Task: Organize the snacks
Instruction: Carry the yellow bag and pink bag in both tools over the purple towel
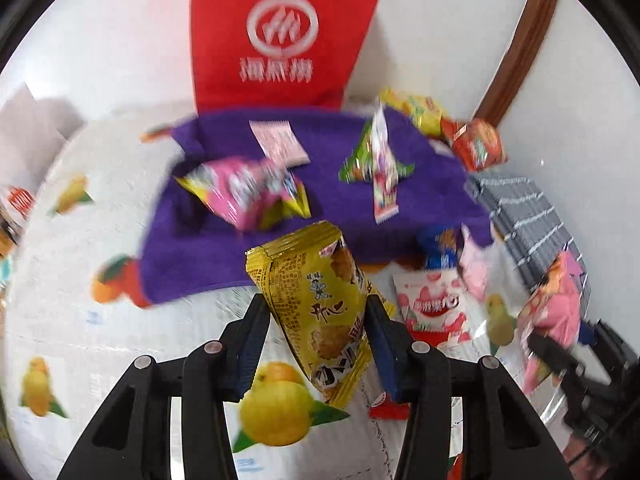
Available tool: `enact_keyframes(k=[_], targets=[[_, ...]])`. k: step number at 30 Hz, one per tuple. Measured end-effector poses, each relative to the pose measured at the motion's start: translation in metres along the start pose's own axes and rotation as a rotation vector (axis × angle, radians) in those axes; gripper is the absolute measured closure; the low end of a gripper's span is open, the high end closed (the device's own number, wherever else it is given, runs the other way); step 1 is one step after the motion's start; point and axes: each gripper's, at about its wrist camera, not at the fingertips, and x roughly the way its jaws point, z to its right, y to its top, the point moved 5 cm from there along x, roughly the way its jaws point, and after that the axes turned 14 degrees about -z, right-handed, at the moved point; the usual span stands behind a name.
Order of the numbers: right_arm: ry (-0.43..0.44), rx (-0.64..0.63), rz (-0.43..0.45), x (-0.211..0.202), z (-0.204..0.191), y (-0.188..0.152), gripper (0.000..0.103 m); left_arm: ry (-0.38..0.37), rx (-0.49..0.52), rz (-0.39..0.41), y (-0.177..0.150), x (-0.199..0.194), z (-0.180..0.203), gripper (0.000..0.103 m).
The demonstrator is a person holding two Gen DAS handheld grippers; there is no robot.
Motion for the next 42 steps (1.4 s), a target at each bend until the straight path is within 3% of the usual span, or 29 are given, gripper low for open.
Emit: enact_keyframes(k=[9, 19, 27, 31, 38, 42], targets=[[0.072, 0.054, 0.068, -0.043, -0.008, 0.067, 0.047, 0.026, 0.0, 0.108, 0.026, -0.06, -0.014, 0.057], [0.086, 0.049, 0.068, -0.036, -0.017, 0.131, 0.047, 0.054, -0.02, 0.153, 0.074, -0.075, -0.033, 0.057], [0.108, 0.048, 0.013, -0.005, -0.028, 0.184, 0.047, 0.047, -0.042, 0.206, 0.126, -0.07, -0.039, 0.057], [0.123, 0.042, -0.009, 0.012, -0.032, 0.199, 0.047, 0.065, -0.068, 0.183, 0.139, -0.051, -0.048, 0.057], [0.181, 0.057, -0.033, 0.042, -0.041, 0.212, 0.047, 0.058, -0.102, 0.13, 0.141, -0.03, -0.07, 0.057], [0.171, 0.057, -0.071, 0.058, -0.042, 0.212, 0.047, 0.052, -0.113, 0.122, 0.141, -0.027, -0.076, 0.056]])
